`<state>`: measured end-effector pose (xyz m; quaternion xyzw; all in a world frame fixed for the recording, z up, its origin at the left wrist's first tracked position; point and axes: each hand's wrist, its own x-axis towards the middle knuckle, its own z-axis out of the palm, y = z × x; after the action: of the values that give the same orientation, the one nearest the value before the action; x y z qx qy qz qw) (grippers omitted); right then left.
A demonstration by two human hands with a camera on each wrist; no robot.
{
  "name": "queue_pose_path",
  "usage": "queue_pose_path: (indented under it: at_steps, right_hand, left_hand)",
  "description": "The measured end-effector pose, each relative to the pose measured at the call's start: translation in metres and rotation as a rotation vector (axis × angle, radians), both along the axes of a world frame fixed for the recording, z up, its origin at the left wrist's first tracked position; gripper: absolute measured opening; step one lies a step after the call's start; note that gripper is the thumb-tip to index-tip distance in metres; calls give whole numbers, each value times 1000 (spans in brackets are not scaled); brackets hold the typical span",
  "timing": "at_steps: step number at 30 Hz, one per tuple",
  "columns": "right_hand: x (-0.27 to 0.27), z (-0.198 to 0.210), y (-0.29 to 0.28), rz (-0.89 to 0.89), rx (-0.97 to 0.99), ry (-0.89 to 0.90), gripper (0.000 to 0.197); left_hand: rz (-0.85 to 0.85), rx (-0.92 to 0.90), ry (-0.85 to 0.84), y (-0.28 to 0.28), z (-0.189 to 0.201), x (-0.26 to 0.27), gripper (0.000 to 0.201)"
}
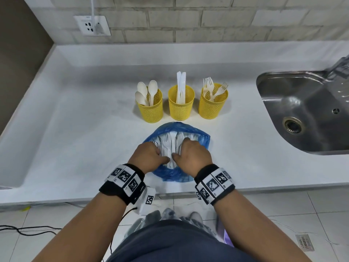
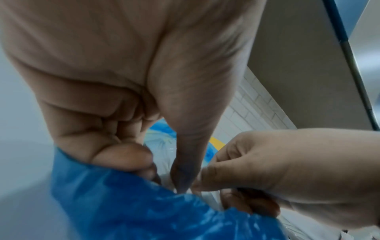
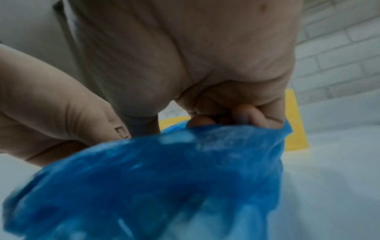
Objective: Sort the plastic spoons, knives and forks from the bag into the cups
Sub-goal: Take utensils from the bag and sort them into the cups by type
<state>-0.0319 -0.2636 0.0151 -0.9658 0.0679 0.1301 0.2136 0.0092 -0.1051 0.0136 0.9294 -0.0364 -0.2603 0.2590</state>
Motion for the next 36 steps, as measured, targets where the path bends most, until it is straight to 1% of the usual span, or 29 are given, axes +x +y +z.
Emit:
queue_pose_path:
  at_steps: [2, 3, 4, 6, 7, 9, 10, 13, 15, 17, 18, 20, 21, 23, 25, 26, 28, 30, 32, 34, 36]
  right_hand:
    - [9, -5, -2, -34, 109, 37, 29]
    - [12, -7, -4, -55, 167, 50, 33]
    - [15, -9, -6, -77, 214, 67, 39]
    - [18, -7, -10, -125, 285, 94, 45]
    - [19, -6, -11, -148, 313, 103, 44]
    - [19, -4, -14, -187, 376, 99, 38]
    - [19, -4, -15, -205, 400, 88, 36]
    - [18, -5, -19, -222, 421, 38, 41]
    - [18, -7, -20, -192, 401, 33, 49]
    - [19, -9, -19, -165, 378, 39, 52]
    - [19, -10, -18, -158, 375, 41, 52]
    - [19, -9, -17, -154, 390, 49, 49]
    - [19, -9, -16, -156, 405, 54, 48]
    - [18, -8, -16, -168, 431, 66, 47]
    - [16, -3, -16, -192, 461, 74, 39]
    - [15, 0, -16, -209, 481, 75, 31]
    - [12, 6, -17, -240, 516, 62, 19]
    - [12, 9, -16, -252, 542, 59, 14]
    - [14, 7, -14, -256, 547, 71, 12]
    - [18, 2, -8, -231, 507, 70, 15]
    - [22, -2, -3, -190, 431, 60, 24]
  left_hand:
    - [36, -41, 14, -2, 1, -1, 40]
    - [62, -51, 2, -2, 2, -1, 31]
    - [92, -68, -16, -2, 1, -2, 27]
    - [174, -128, 5, 0, 0, -3, 44]
    - [211, -153, 27, 0, 0, -3, 51]
    - [255, -193, 55, 1, -1, -2, 58]
    - [266, -207, 70, 2, -2, -2, 56]
    - [263, -221, 64, 5, 0, -1, 27]
    - [262, -217, 87, 5, 0, 0, 34]
    - [279, -211, 102, 6, 0, 1, 27]
    - [299, -210, 106, 6, -2, 2, 31]
    - [326, -231, 111, 4, -2, 4, 54]
    - [332, -251, 109, 3, -1, 4, 60]
    - [367, -308, 123, 2, -1, 7, 64]
    - [437, -376, 150, 2, -1, 8, 65]
    - [466, -391, 145, 3, -2, 8, 63]
    - [477, -358, 93, 5, -4, 9, 54]
    - [433, -326, 84, 7, -4, 9, 32]
    - [376, -304, 134, 5, -3, 8, 8]
    - [350, -279, 152, 2, -4, 8, 9]
    - [332, -220, 116, 1, -4, 9, 21]
